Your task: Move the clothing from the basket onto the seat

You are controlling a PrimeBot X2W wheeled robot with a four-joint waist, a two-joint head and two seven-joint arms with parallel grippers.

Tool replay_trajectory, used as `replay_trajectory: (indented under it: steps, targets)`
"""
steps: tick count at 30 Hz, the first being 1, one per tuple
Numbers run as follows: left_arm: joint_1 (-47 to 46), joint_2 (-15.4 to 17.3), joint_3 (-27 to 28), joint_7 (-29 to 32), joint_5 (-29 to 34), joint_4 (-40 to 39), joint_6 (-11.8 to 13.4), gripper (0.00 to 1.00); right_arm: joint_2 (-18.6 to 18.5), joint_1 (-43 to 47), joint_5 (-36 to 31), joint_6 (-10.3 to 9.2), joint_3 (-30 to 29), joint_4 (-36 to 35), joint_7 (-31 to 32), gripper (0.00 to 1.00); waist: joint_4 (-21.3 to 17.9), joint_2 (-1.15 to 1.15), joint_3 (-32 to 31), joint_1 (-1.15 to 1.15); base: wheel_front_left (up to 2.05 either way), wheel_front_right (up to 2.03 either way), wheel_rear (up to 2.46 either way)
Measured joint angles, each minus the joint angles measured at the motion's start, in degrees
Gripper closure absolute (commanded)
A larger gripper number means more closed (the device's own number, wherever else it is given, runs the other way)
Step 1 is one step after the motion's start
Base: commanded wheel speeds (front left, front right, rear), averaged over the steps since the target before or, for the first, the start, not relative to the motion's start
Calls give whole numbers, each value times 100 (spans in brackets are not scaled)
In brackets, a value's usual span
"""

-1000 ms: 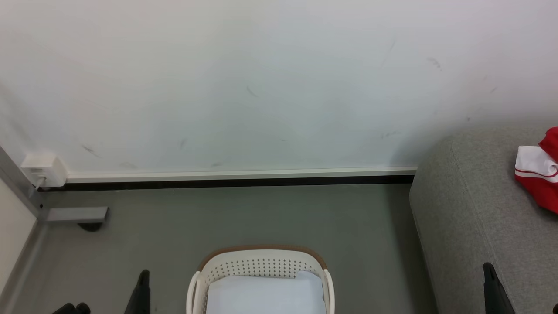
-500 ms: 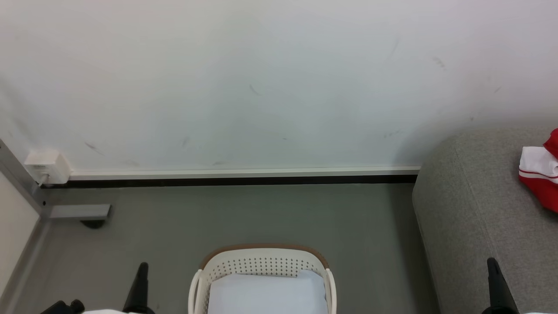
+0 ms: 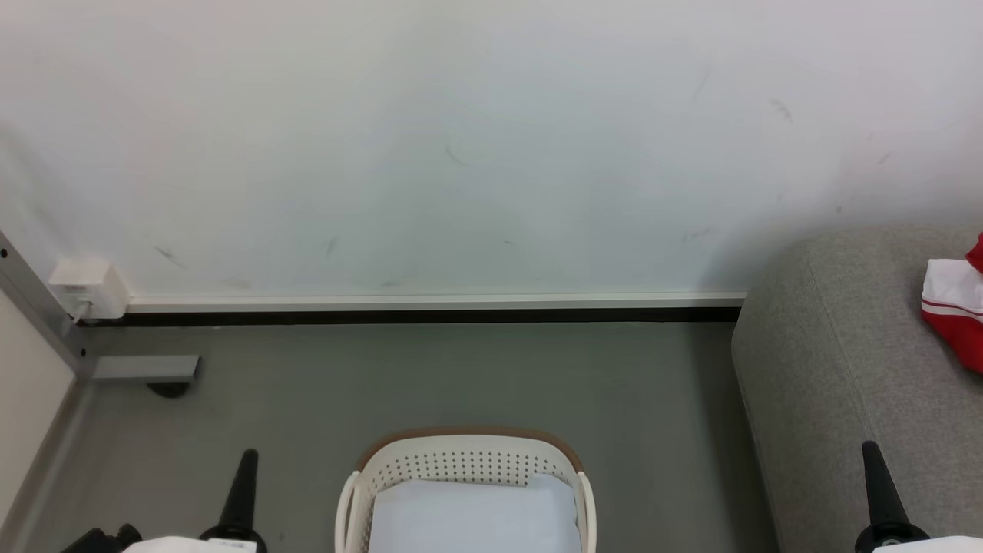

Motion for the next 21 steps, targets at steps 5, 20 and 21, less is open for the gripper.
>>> replay_trajectory:
  steps: [5,20,21]
  targets:
    - [-41,-16,34,62,-244,-3,-30,100,-1,-63,285,0,-27,0,84,100,18,0,8,0,0,0,0]
    - [-134,-52,145,266,-966,-19,-105,100,-1,-186,1010,0,-118,5,290,100,72,0,32,0,0,0,0]
    - [-146,-54,153,280,-1022,-22,-120,100,-1,-190,1040,0,-122,7,300,100,76,0,34,0,0,0,0]
